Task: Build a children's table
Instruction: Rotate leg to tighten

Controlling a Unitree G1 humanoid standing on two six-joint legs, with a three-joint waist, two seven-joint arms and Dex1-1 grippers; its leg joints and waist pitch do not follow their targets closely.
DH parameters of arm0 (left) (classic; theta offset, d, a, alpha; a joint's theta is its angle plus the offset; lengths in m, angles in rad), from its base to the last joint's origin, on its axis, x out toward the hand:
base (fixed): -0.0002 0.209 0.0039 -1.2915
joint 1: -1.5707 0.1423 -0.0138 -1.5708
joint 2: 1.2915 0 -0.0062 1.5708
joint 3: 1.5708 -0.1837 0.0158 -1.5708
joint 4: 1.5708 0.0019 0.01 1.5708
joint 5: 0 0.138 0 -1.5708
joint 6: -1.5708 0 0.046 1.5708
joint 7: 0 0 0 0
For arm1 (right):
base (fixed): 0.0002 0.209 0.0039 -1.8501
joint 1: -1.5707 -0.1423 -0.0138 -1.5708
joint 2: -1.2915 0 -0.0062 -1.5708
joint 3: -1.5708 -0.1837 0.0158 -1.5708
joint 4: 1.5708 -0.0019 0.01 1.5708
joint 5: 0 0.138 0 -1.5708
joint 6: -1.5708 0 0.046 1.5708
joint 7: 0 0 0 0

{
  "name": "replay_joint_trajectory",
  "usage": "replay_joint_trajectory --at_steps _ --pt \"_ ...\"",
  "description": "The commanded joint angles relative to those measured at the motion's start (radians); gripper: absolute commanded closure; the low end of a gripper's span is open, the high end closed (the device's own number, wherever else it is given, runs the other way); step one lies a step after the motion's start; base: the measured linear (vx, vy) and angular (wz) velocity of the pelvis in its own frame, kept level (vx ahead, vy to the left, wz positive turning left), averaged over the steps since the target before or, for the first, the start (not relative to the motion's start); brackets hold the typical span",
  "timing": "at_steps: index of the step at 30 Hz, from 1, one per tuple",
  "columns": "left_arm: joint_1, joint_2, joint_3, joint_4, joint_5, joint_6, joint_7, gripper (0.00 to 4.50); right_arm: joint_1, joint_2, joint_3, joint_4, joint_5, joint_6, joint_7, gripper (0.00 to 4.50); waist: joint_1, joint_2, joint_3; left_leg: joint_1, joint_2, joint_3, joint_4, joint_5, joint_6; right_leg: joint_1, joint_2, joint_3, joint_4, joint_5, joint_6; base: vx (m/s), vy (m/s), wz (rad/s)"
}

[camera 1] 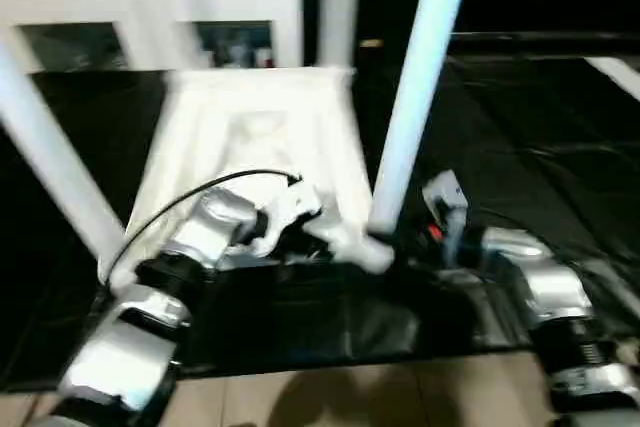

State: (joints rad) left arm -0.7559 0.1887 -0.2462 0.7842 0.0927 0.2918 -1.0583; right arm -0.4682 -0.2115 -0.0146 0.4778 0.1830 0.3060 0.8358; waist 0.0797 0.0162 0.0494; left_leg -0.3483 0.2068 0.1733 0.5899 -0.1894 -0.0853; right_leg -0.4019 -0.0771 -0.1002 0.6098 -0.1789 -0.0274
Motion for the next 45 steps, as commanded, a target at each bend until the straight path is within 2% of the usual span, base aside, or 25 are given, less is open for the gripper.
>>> replay_joint_trajectory --at_steps 1,3,5,6,9,11,13,17,18,20,24,27,28,29,32,36,37,38,42,43,45 --pt "-0.045 -0.116 0.053 -0.036 -0.069 0.04 0.157 4.5 -0.035 0.13 0.077 0.095 -0.009 0.062 -0.103 2.44 0.003 -0.011 -0.058 -0.006 0.013 -0.008 -0.068 -0.19 0.032 0.053 -0.072 0.045 -0.107 -0.439 -0.118 0.0 0.0 0.0" --pt "-0.061 -0.15 0.073 -0.02 -0.075 0.051 0.23 4.5 -0.072 0.162 0.059 0.151 -0.027 0.055 -0.204 2.44 -0.007 -0.011 -0.058 -0.007 0.011 -0.009 -0.067 -0.193 0.03 0.054 -0.07 0.043 -0.108 -0.44 -0.122 0.0 0.0 0.0" --pt "-0.065 -0.159 0.074 -0.017 -0.072 0.055 0.246 4.5 -0.088 0.172 0.05 0.176 -0.038 0.05 -0.252 2.44 -0.013 -0.009 -0.059 -0.007 0.009 -0.008 -0.066 -0.187 0.039 0.054 -0.068 0.045 -0.109 -0.416 -0.125 0.0 0.0 0.0" --pt "-0.063 -0.174 0.075 -0.031 -0.063 0.074 0.267 4.5 -0.117 0.199 0.01 0.214 -0.034 0.057 -0.324 2.44 -0.014 -0.015 -0.062 -0.008 0.01 -0.007 -0.065 -0.174 0.047 0.056 -0.069 0.046 -0.105 -0.383 -0.133 0.0 0.0 0.0" --pt "-0.056 -0.178 0.078 -0.054 -0.056 0.093 0.271 4.5 -0.121 0.211 -0.011 0.213 -0.027 0.059 -0.334 2.44 -0.012 -0.012 -0.064 -0.01 0.011 -0.005 -0.064 -0.138 0.068 0.058 -0.069 0.05 -0.096 -0.298 -0.161 0.0 0.0 0.0" --pt "-0.048 -0.169 0.075 -0.069 -0.049 0.097 0.263 4.5 -0.116 0.21 -0.009 0.204 -0.03 0.061 -0.326 1.93 -0.01 -0.013 -0.065 -0.012 0.012 -0.005 -0.065 -0.122 0.076 0.062 -0.069 0.05 -0.091 -0.261 -0.17 0.0 0.0 0.0" --pt "-0.043 -0.152 0.065 -0.069 -0.042 0.089 0.259 4.5 -0.109 0.203 -0.004 0.202 -0.036 0.049 -0.311 1.8 -0.011 -0.009 -0.064 -0.009 0.014 -0.005 -0.066 -0.13 0.078 0.06 -0.07 0.05 -0.093 -0.26 -0.175 0.0 0.0 0.0" --pt "-0.038 -0.13 0.054 -0.067 -0.033 0.079 0.247 4.5 -0.094 0.183 0.012 0.192 -0.041 0.014 -0.276 1.51 -0.01 -0.009 -0.063 -0.009 0.015 -0.004 -0.067 -0.143 0.076 0.061 -0.07 0.051 -0.093 -0.263 -0.177 0.0 0.0 0.0" --pt "-0.03 -0.111 0.042 -0.07 -0.026 0.063 0.222 4.5 -0.077 0.163 0.021 0.167 -0.036 -0.003 -0.227 1.32 -0.01 -0.01 -0.063 -0.008 0.014 -0.004 -0.067 -0.147 0.076 0.061 -0.071 0.051 -0.094 -0.27 -0.175 0.0 0.0 0.0" --pt "-0.015 -0.082 0.025 -0.082 -0.019 0.044 0.173 4.5 -0.048 0.126 0.035 0.121 -0.024 -0.01 -0.149 1.22 -0.007 -0.011 -0.064 -0.011 0.016 -0.005 -0.067 -0.14 0.087 0.066 -0.071 0.052 -0.093 -0.249 -0.173 0.0 0.0 0.0" --pt "0.013 -0.03 -0.009 -0.113 -0.024 0.002 0.052 4.5 -0.01 0.031 0.056 0.06 -0.001 -0.022 0.014 0.81 -0.001 -0.01 -0.063 -0.009 0.019 -0.004 -0.067 -0.14 0.097 0.064 -0.072 0.053 -0.092 -0.245 -0.181 0.0 0.0 0.0" --pt "0.033 0.015 -0.036 -0.132 -0.037 -0.063 -0.063 4.5 0.002 -0.057 0.047 0.031 0.027 -0.057 0.154 0.58 0.012 -0.005 -0.063 -0.006 0.023 -0.004 -0.067 -0.147 0.094 0.063 -0.074 0.054 -0.093 -0.254 -0.18 0.0 0.0 0.0" --pt "0.037 0.023 -0.042 -0.135 -0.039 -0.085 -0.085 4.5 0.003 -0.073 0.046 0.027 0.031 -0.064 0.183 0.58 0.017 -0.007 -0.064 -0.006 0.023 -0.002 -0.067 -0.145 0.096 0.063 -0.071 0.053 -0.092 -0.244 -0.182 0.0 0.0 0.0" --pt "0.042 0.032 -0.049 -0.14 -0.051 -0.093 -0.119 4.5 0.008 -0.097 0.047 0.013 0.045 -0.064 0.243 0.47 0.02 -0.003 -0.065 -0.006 0.024 -0.003 -0.066 -0.142 0.095 0.062 -0.072 0.053 -0.089 -0.235 -0.186 0.0 0.0 0.0" --pt "0.042 0.049 -0.06 -0.138 -0.053 -0.12 -0.161 4.5 0.009 -0.133 0.051 0.002 0.062 -0.066 0.322 0.47 0.035 -0.001 -0.069 -0.003 0.028 -0.001 -0.063 -0.12 0.103 0.06 -0.069 0.054 -0.077 -0.156 -0.215 0.0 0.0 0.0" --pt "0.033 0.089 -0.091 -0.126 -0.056 -0.174 -0.287 4.5 -0.013 -0.219 0.107 0.015 0.055 -0.082 0.498 0.47 0.053 -0.004 -0.072 -0.004 0.03 -0.001 -0.059 -0.101 0.111 0.061 -0.07 0.054 -0.068 -0.099 -0.233 0.0 0.0 0.0" --pt "0.033 0.089 -0.091 -0.126 -0.056 -0.174 -0.287 4.5 -0.013 -0.219 0.107 0.015 0.055 -0.082 0.498 0.47 0.056 -0.003 -0.072 -0.005 0.03 -0.002 -0.058 -0.098 0.112 0.061 -0.071 0.054 -0.066 -0.094 -0.235 0.0 0.0 0.0" --pt "0.02 0.107 -0.109 -0.103 -0.038 -0.216 -0.324 4.5 -0.029 -0.238 0.135 0.032 0.044 -0.098 0.553 0.47 0.057 -0.004 -0.071 -0.003 0.031 -0.001 -0.058 -0.103 0.11 0.058 -0.071 0.054 -0.067 -0.097 -0.236 0.0 0.0 0.0" --pt "0.003 0.125 -0.138 -0.077 -0.024 -0.259 -0.383 4.5 -0.069 -0.231 0.16 0.085 0.021 -0.142 0.604 0.47 0.061 -0.004 -0.07 -0.003 0.031 -0.001 -0.059 -0.129 0.094 0.057 -0.075 0.053 -0.073 -0.159 -0.224 0.0 0.0 0.0" --pt "0.001 0.127 -0.145 -0.074 -0.021 -0.267 -0.394 4.5 -0.079 -0.224 0.162 0.101 0.017 -0.147 0.605 0.73 0.061 -0.003 -0.07 -0.002 0.031 -0.002 -0.059 -0.131 0.09 0.056 -0.075 0.054 -0.071 -0.162 -0.225 0.0 0.0 0.0" --pt "-0.001 0.129 -0.154 -0.07 -0.017 -0.28 -0.412 4.5 -0.095 -0.217 0.173 0.121 0.015 -0.158 0.614 0.81 0.063 -0.004 -0.072 -0.002 0.033 -0.002 -0.059 -0.12 0.083 0.057 -0.074 0.055 -0.068 -0.145 -0.232 0.0 0.0 0.0"
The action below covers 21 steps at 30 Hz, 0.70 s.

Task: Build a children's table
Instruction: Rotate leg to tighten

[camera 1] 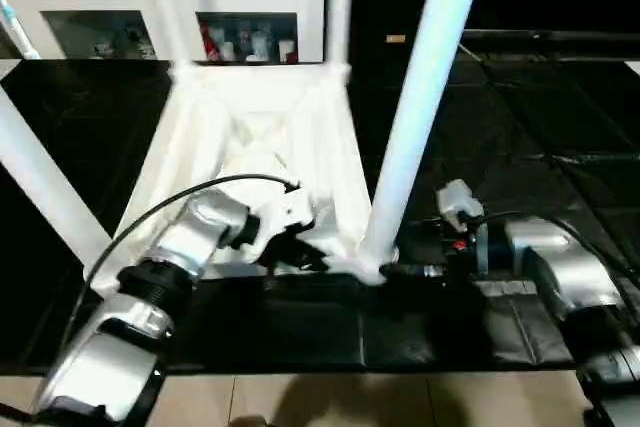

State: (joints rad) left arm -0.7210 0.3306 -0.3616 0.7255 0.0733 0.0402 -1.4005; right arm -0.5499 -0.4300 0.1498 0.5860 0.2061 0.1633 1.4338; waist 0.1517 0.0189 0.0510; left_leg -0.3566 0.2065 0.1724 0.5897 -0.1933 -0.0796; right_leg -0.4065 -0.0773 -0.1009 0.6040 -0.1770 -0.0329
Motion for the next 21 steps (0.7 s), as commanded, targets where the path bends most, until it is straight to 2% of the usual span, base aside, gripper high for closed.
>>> replay_joint_trajectory --at_steps 1,5,10,12,13,14,21 --pt "-0.036 -0.013 -0.04 -0.011 0.003 -0.03 -0.073 4.5 -0.015 0.002 0.011 0.016 -0.008 -0.017 0.017 0.84 -0.008 -0.006 -0.074 0.006 0.033 -0.001 -0.058 -0.112 0.079 0.062 -0.074 0.055 -0.06 -0.138 -0.229 0.0 0.0 0.0" --pt "-0.035 -0.013 -0.046 -0.006 0.006 -0.044 -0.086 4.5 -0.024 0.006 0.023 0.021 0.005 -0.006 0.051 1.18 -0.005 -0.007 -0.074 0.003 0.033 -0.002 -0.057 -0.098 0.087 0.064 -0.075 0.055 -0.056 -0.111 -0.232 0.0 0.0 0.0" --pt "-0.041 -0.016 -0.051 0.017 0.009 -0.068 -0.091 4.5 -0.027 0.005 0.042 0.033 0.01 -0.008 0.108 1.6 -0.006 -0.009 -0.072 0.002 0.03 -0.002 -0.057 -0.121 0.083 0.065 -0.075 0.054 -0.064 -0.168 -0.216 0.0 0.0 0.0" --pt "-0.042 -0.016 -0.051 0.021 0.009 -0.07 -0.09 4.5 -0.028 0.007 0.043 0.038 0.01 -0.009 0.115 1.63 -0.007 -0.01 -0.072 0.002 0.031 -0.002 -0.057 -0.122 0.08 0.065 -0.075 0.054 -0.064 -0.177 -0.213 0.0 0.0 0.0" --pt "-0.043 -0.017 -0.05 0.025 0.009 -0.07 -0.087 4.5 -0.028 0.007 0.044 0.039 0.013 -0.006 0.121 1.88 -0.009 -0.013 -0.072 0.002 0.03 -0.002 -0.057 -0.122 0.08 0.065 -0.075 0.054 -0.065 -0.189 -0.209 0.0 0.0 0.0" --pt "-0.043 -0.017 -0.05 0.025 0.009 -0.07 -0.086 4.5 -0.028 0.007 0.043 0.039 0.013 -0.006 0.122 2.0 -0.008 -0.011 -0.072 0.002 0.031 -0.002 -0.057 -0.118 0.079 0.065 -0.075 0.054 -0.064 -0.189 -0.209 0.0 0.0 0.0" --pt "-0.055 -0.037 -0.01 0.062 -0.013 -0.028 -0.025 4.5 0.003 0.029 0.02 -0.021 0.061 0.068 0.115 2.24 -0.008 -0.012 -0.071 0.003 0.03 -0.002 -0.057 -0.118 0.079 0.063 -0.074 0.054 -0.067 -0.212 -0.196 0.0 0.0 0.0"
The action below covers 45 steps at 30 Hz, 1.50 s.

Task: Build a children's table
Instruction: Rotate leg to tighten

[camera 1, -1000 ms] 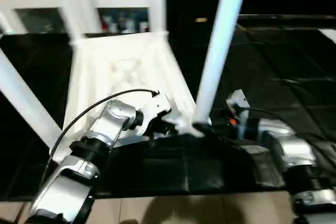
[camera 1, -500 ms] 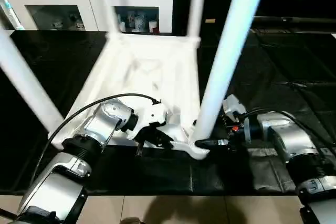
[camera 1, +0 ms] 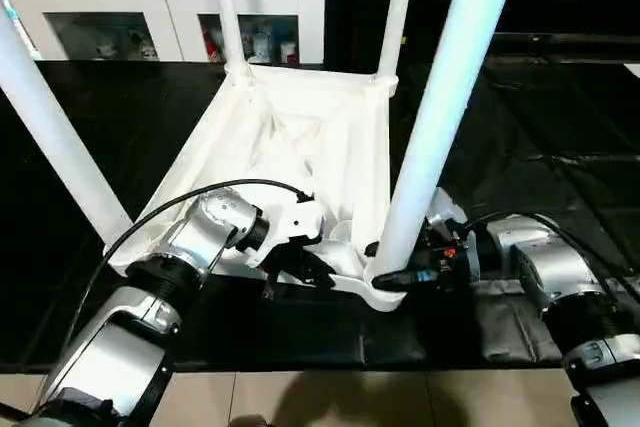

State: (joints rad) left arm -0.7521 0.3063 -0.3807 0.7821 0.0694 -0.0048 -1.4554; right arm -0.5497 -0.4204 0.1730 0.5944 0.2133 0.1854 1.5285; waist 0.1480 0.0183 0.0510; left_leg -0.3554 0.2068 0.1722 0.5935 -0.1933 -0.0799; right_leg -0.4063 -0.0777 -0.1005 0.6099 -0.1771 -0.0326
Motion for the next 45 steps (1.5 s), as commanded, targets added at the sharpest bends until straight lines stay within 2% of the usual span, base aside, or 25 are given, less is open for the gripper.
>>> replay_joint_trajectory --at_steps 1,3,4,6,7,8,9,10,12,15,16,17,18,20,22,23,24,28,33,37,40,45 --pt "-0.023 -0.017 0.021 0.006 -0.016 0.038 0.048 4.5 0.015 0.027 -0.009 -0.044 0.057 0.054 -0.002 2.24 -0.005 -0.011 -0.071 0.002 0.03 -0.002 -0.061 -0.121 0.078 0.062 -0.074 0.053 -0.073 -0.216 -0.197 0.0 0.0 0.0" --pt "-0.022 -0.025 0.042 0.003 -0.025 0.074 0.086 4.5 0.032 0.039 -0.018 -0.064 0.056 0.073 -0.054 2.27 -0.005 -0.012 -0.069 0.002 0.029 -0.002 -0.063 -0.129 0.07 0.063 -0.074 0.053 -0.076 -0.24 -0.188 0.0 0.0 0.0" --pt "-0.012 -0.037 0.071 -0.019 -0.032 0.135 0.162 4.5 0.056 0.075 -0.035 -0.08 0.036 0.088 -0.181 2.27 -0.007 -0.014 -0.068 0.002 0.028 -0.002 -0.063 -0.13 0.064 0.063 -0.073 0.053 -0.078 -0.255 -0.178 0.0 0.0 0.0" --pt "-0.004 -0.047 0.087 -0.033 -0.036 0.167 0.203 4.5 0.071 0.095 -0.04 -0.093 0.023 0.092 -0.246 2.28 -0.011 -0.013 -0.067 0.003 0.026 -0.004 -0.066 -0.14 0.05 0.061 -0.075 0.052 -0.082 -0.287 -0.166 0.0 0.0 0.0" --pt "0.009 -0.066 0.106 -0.055 -0.045 0.214 0.252 4.5 0.078 0.132 -0.049 -0.09 -0.009 0.107 -0.365 2.29 -0.017 -0.015 -0.067 -0.002 0.023 -0.005 -0.068 -0.137 0.043 0.066 -0.075 0.05 -0.083 -0.306 -0.153 0.0 0.0 0.0" --pt "0.014 -0.074 0.112 -0.063 -0.049 0.231 0.268 4.5 0.079 0.147 -0.052 -0.087 -0.021 0.114 -0.41 2.31 -0.023 -0.015 -0.065 -0.002 0.024 -0.005 -0.069 -0.138 0.035 0.064 -0.074 0.051 -0.082 -0.311 -0.15 0.0 0.0 0.0" --pt "0.024 -0.093 0.126 -0.078 -0.056 0.268 0.307 4.5 0.078 0.181 -0.063 -0.077 -0.047 0.131 -0.511 2.33 -0.037 -0.014 -0.063 -0.004 0.019 -0.006 -0.071 -0.15 0.026 0.065 -0.074 0.047 -0.089 -0.352 -0.14 0.0 0.0 0.0" --pt "0.033 -0.116 0.136 -0.091 -0.059 0.297 0.349 4.5 0.07 0.217 -0.076 -0.062 -0.065 0.149 -0.601 2.35 -0.049 -0.018 -0.063 -0.002 0.018 -0.006 -0.071 -0.148 0.02 0.065 -0.074 0.048 -0.091 -0.367 -0.135 0.0 0.0 0.0" --pt "0.037 -0.127 0.141 -0.097 -0.057 0.309 0.367 4.5 0.065 0.232 -0.082 -0.056 -0.073 0.158 -0.637 2.39 -0.063 -0.016 -0.062 0.0 0.015 -0.005 -0.07 -0.155 0.025 0.062 -0.073 0.048 -0.098 -0.39 -0.131 0.0 0.0 0.0" --pt "0.032 -0.205 0.175 -0.097 -0.055 0.364 0.506 4.5 0.026 0.298 -0.104 -0.01 -0.101 0.187 -0.807 2.46 -0.07 -0.017 -0.057 0.003 0.011 -0.001 -0.068 -0.162 0.037 0.055 -0.068 0.048 -0.105 -0.425 -0.125 0.0 0.0 0.0" --pt "0.024 -0.233 0.187 -0.096 -0.06 0.382 0.555 4.5 0.014 0.316 -0.108 0.0 -0.113 0.197 -0.865 2.48 -0.07 -0.024 -0.058 0.005 0.009 -0.001 -0.068 -0.163 0.039 0.056 -0.068 0.047 -0.109 -0.453 -0.108 0.0 0.0 0.0" --pt "0.019 -0.248 0.194 -0.095 -0.063 0.392 0.582 4.5 0.007 0.326 -0.109 0.005 -0.12 0.201 -0.897 2.48 -0.067 -0.017 -0.059 0.004 0.01 -0.002 -0.069 -0.158 0.041 0.055 -0.07 0.047 -0.109 -0.456 -0.102 0.0 0.0 0.0" --pt "0.002 -0.291 0.211 -0.089 -0.064 0.404 0.657 4.5 -0.021 0.359 -0.129 0.028 -0.116 0.217 -0.966 2.48 -0.069 -0.016 -0.06 0.005 0.013 -0.004 -0.07 -0.159 0.04 0.054 -0.068 0.048 -0.107 -0.439 -0.105 0.0 0.0 0.0" --pt "-0.002 -0.298 0.209 -0.095 -0.057 0.412 0.67 4.5 -0.03 0.363 -0.12 0.03 -0.131 0.205 -0.971 2.48 -0.07 -0.016 -0.061 0.005 0.013 -0.004 -0.071 -0.161 0.042 0.054 -0.067 0.048 -0.105 -0.419 -0.11 0.0 0.0 0.0" --pt "-0.004 -0.294 0.207 -0.093 -0.049 0.405 0.673 4.5 -0.029 0.357 -0.105 0.026 -0.15 0.184 -0.961 2.48 -0.066 -0.015 -0.065 0.002 0.014 -0.003 -0.07 -0.135 0.058 0.058 -0.068 0.053 -0.098 -0.341 -0.121 0.0 0.0 0.0" --pt "-0.004 -0.294 0.207 -0.093 -0.049 0.405 0.673 4.5 -0.029 0.357 -0.105 0.026 -0.15 0.184 -0.961 2.15 -0.066 -0.015 -0.065 0.002 0.014 -0.003 -0.07 -0.135 0.058 0.058 -0.068 0.053 -0.098 -0.341 -0.121 0.0 0.0 0.0" --pt "-0.004 -0.29 0.208 -0.093 -0.047 0.406 0.672 4.5 -0.026 0.358 -0.111 0.021 -0.143 0.186 -0.957 1.95 -0.064 -0.017 -0.067 -0.001 0.014 -0.002 -0.069 -0.115 0.067 0.061 -0.067 0.054 -0.092 -0.286 -0.136 0.0 0.0 0.0" --pt "0.003 -0.257 0.191 -0.094 -0.016 0.396 0.666 4.5 -0.01 0.345 -0.101 -0.004 -0.145 0.187 -0.931 1.65 -0.061 -0.014 -0.064 0.0 0.014 -0.002 -0.071 -0.13 0.068 0.062 -0.069 0.053 -0.096 -0.312 -0.136 0.0 0.0 0.0" --pt "0.016 -0.199 0.162 -0.103 -0.002 0.368 0.603 4.5 0.019 0.304 -0.094 -0.026 -0.139 0.124 -0.853 1.21 -0.061 -0.011 -0.065 0.0 0.016 -0.003 -0.073 -0.15 0.063 0.062 -0.071 0.054 -0.098 -0.311 -0.131 0.0 0.0 0.0" --pt "0.029 -0.126 0.125 -0.098 0.009 0.264 0.47 4.5 0.037 0.208 -0.099 -0.015 -0.134 0.023 -0.717 0.79 -0.058 -0.011 -0.066 0.001 0.018 -0.002 -0.071 -0.148 0.071 0.062 -0.07 0.055 -0.095 -0.285 -0.146 0.0 0.0 0.0" --pt "0.028 -0.078 0.102 -0.08 0.007 0.202 0.372 4.5 0.044 0.14 -0.115 -0.023 -0.09 -0.023 -0.562 0.5 -0.054 -0.007 -0.067 0.0 0.019 -0.002 -0.07 -0.149 0.079 0.064 -0.07 0.055 -0.091 -0.264 -0.159 0.0 0.0 0.0" --pt "0.032 -0.038 0.072 -0.083 -0.003 0.126 0.251 4.5 0.052 0.073 -0.094 -0.036 -0.072 -0.055 -0.415 0.5 -0.042 -0.006 -0.072 -0.001 0.027 -0.001 -0.065 -0.123 0.095 0.064 -0.069 0.054 -0.076 -0.169 -0.198 0.0 0.0 0.0"
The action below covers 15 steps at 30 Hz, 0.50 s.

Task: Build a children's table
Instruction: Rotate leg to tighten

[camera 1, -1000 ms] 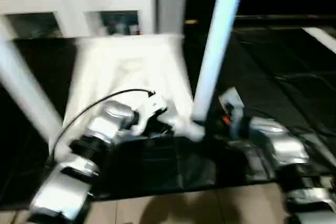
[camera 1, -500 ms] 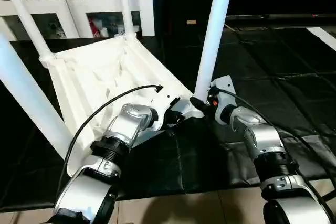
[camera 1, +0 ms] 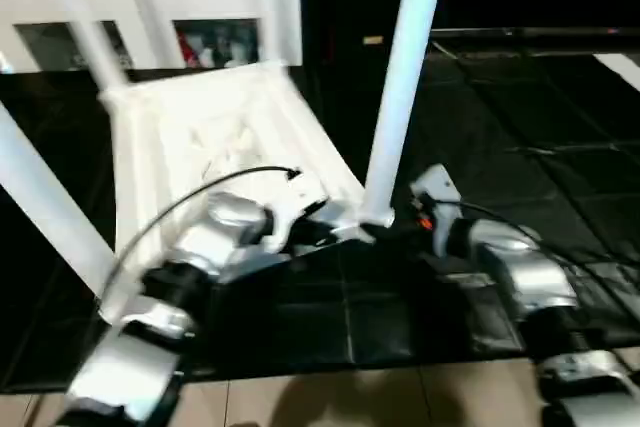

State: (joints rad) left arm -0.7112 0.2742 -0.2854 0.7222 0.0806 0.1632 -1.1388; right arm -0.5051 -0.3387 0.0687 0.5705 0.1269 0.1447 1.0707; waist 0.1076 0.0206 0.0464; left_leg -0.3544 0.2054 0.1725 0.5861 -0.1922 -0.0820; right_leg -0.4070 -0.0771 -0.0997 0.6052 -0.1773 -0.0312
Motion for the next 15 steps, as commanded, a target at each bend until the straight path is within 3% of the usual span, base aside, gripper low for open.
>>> replay_joint_trajectory --at_steps 1,4,8,15 --pt "-0.007 0.006 -0.032 -0.028 -0.022 -0.054 -0.111 4.5 0.009 -0.028 0.017 -0.015 0.018 -0.025 0.088 0.5 0.005 -0.007 -0.069 -0.001 0.029 -0.001 -0.055 -0.112 0.101 0.065 -0.071 0.054 -0.067 -0.145 -0.21 0.0 0.0 0.0" --pt "-0.018 0.047 -0.079 -0.018 -0.011 -0.115 -0.225 4.5 -0.012 -0.076 0.027 0.013 0.039 -0.055 0.219 0.5 0.014 -0.006 -0.07 0.0 0.031 -0.001 -0.053 -0.113 0.111 0.062 -0.071 0.054 -0.062 -0.107 -0.23 0.0 0.0 0.0" --pt "-0.032 0.063 -0.108 0.003 0.002 -0.164 -0.295 4.5 -0.042 -0.094 0.038 0.042 0.052 -0.068 0.307 0.5 0.026 -0.006 -0.068 0.002 0.032 0.0 -0.055 -0.128 0.099 0.062 -0.073 0.054 -0.064 -0.141 -0.229 0.0 0.0 0.0" --pt "-0.046 0.078 -0.133 0.019 0.018 -0.208 -0.346 4.5 -0.075 -0.09 0.072 0.072 0.058 -0.061 0.398 1.04 0.034 -0.008 -0.067 0.003 0.033 -0.001 -0.056 -0.14 0.081 0.062 -0.075 0.054 -0.066 -0.177 -0.222 0.0 0.0 0.0"
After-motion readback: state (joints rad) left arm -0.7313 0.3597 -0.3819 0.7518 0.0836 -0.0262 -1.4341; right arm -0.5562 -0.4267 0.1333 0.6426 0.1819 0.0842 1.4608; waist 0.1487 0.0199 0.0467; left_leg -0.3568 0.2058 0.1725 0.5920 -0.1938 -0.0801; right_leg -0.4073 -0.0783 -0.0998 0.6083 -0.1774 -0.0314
